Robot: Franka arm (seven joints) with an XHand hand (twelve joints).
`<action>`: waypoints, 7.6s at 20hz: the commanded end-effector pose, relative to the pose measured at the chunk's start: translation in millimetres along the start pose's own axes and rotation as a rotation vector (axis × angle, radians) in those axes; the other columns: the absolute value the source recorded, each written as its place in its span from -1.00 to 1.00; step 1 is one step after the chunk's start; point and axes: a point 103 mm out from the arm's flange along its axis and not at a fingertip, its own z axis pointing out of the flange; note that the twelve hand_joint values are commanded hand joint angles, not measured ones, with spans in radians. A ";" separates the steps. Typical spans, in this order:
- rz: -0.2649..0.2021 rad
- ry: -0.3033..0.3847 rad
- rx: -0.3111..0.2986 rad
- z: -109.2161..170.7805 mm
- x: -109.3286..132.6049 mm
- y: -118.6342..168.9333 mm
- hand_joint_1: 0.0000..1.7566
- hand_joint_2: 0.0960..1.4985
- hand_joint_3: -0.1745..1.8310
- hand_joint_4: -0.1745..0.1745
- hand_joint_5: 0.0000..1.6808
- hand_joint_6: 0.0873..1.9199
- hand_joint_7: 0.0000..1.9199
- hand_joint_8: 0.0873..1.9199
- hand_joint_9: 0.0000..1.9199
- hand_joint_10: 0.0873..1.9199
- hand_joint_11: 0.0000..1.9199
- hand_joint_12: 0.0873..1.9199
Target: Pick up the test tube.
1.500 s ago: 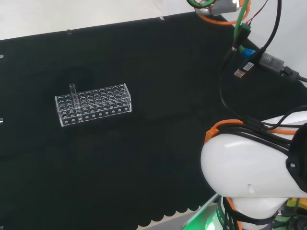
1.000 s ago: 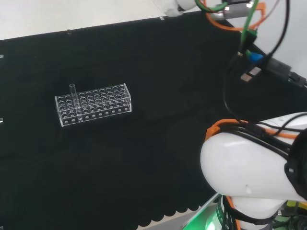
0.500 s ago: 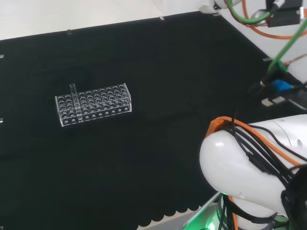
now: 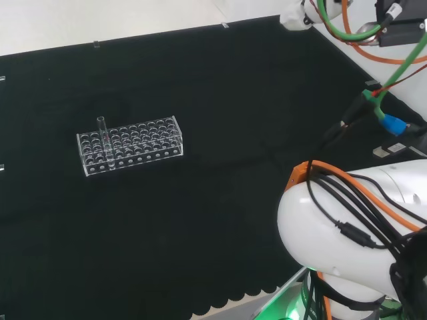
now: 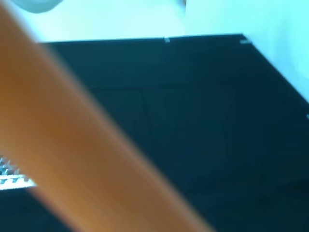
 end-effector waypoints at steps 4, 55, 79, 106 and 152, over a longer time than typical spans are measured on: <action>-0.037 0.032 0.072 19.4 18.0 36.5 -0.28 0.00 -0.46 0.03 -0.76 -0.98 -1.00 -0.43 -1.00 -0.51 -1.00 -0.14; -0.335 0.272 0.354 116.9 240.6 251.9 -0.26 0.02 -0.50 0.03 -0.74 -1.00 -0.99 -0.39 -1.00 -0.39 -1.00 -0.07; -0.379 0.460 0.565 209.8 318.2 225.8 -0.23 0.02 -0.52 -0.01 -0.68 -1.00 -0.95 -0.34 -1.00 -0.21 -1.00 0.11; -0.395 0.452 0.577 307.1 356.3 235.5 -0.07 -0.04 -0.47 -0.11 -0.59 -1.00 -0.83 -0.27 -0.94 -0.07 -1.00 0.30; -0.394 0.324 0.426 315.6 377.3 247.1 0.33 0.16 -0.46 -0.97 0.15 -0.02 0.16 -0.36 -0.19 -0.29 -0.76 0.56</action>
